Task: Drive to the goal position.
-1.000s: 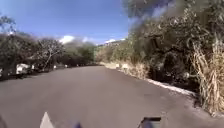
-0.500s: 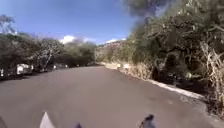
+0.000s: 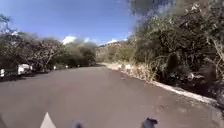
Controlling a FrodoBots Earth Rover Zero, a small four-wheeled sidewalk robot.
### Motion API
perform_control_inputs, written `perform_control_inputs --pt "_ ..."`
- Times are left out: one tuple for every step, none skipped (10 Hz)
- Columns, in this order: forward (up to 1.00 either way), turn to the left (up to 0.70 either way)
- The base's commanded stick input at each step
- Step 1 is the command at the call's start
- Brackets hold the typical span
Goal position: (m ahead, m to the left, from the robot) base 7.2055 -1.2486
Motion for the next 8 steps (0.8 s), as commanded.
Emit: perform_control_inputs --pt "0.50 0.00" --pt "0.50 0.00" --pt "0.50 0.00" --pt "0.50 0.00" --pt "0.50 0.00" --pt "0.50 0.00" --pt "0.50 0.00" --pt "0.50 0.00"
